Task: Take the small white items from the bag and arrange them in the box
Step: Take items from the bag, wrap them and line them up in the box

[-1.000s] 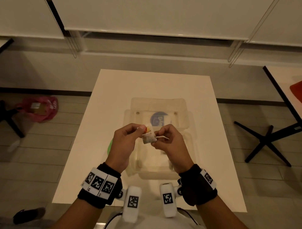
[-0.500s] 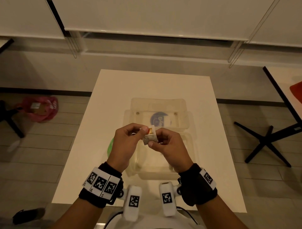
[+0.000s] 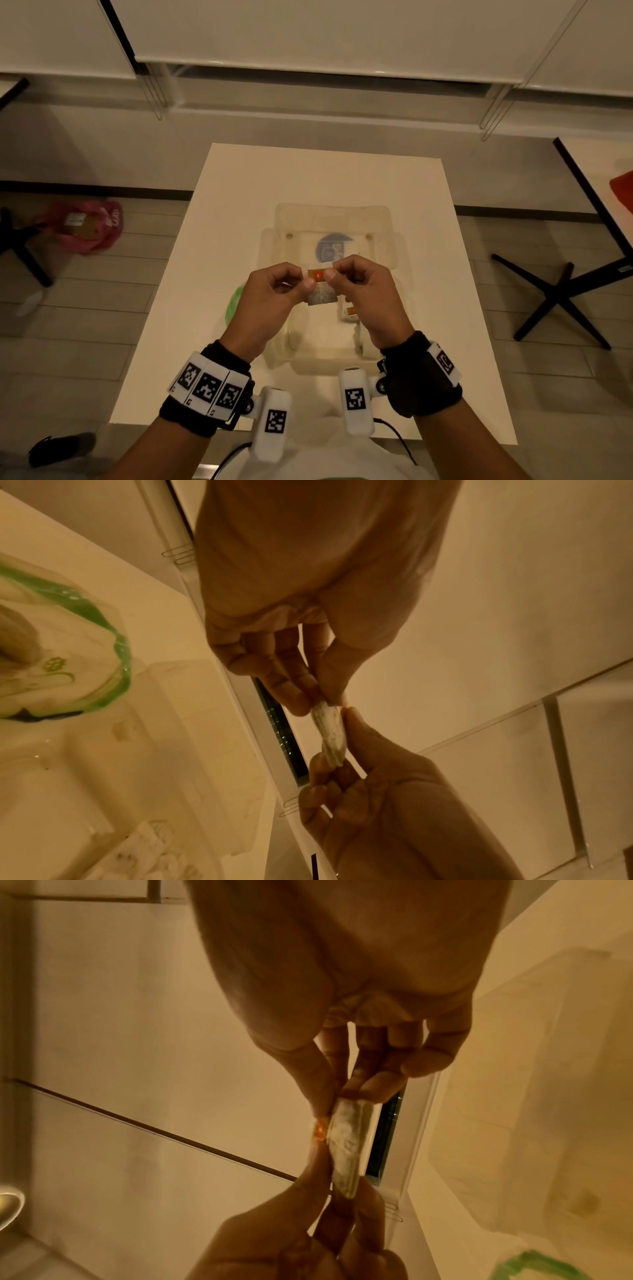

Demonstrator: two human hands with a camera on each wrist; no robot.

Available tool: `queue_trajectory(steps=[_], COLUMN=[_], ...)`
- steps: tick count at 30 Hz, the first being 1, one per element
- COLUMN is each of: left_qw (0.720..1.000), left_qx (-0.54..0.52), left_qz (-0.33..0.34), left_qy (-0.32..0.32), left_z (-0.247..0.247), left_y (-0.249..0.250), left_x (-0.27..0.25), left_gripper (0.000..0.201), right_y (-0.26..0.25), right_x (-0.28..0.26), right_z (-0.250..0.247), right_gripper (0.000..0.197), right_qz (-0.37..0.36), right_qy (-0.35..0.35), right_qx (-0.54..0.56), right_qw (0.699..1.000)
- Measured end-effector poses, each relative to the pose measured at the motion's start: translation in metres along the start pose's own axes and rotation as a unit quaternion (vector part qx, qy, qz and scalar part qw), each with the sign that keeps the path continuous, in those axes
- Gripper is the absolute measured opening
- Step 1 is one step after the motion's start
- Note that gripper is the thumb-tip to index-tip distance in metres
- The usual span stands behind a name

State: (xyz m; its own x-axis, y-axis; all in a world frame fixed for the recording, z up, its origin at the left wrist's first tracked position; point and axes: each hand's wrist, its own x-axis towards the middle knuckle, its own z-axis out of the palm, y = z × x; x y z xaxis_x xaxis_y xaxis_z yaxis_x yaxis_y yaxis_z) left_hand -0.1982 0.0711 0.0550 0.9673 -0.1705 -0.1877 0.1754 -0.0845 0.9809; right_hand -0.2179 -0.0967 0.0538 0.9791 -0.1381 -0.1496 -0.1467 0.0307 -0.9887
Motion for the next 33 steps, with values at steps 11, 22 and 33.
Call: queue_trajectory(steps=[11,22,33], left_qw=[1.0,1.0,0.968], left_qx=[-0.013,0.025,0.232], left_qz=[-0.01,0.015,-0.023], left_qy=[-0.024,0.009,-0.09], left_z=[-0.002,0.002,-0.019], left_y=[0.004,-0.003,-0.04], left_x=[0.003,0.005,-0.001], left_gripper=[0.005,0.007,0.003], right_y=[-0.005,-0.01,0.019], right_x=[0.0,0.003,0.037], right_z=[-0.002,-0.007,-0.038], right_gripper=[0.007,0.006,0.005], right_qz=[0.003,-0.029,-0.001], right_qy=[0.01,-0.005,-0.059], right_qx=[-0.038,-0.182,-0.404], right_qw=[0.999,0.983,0.913])
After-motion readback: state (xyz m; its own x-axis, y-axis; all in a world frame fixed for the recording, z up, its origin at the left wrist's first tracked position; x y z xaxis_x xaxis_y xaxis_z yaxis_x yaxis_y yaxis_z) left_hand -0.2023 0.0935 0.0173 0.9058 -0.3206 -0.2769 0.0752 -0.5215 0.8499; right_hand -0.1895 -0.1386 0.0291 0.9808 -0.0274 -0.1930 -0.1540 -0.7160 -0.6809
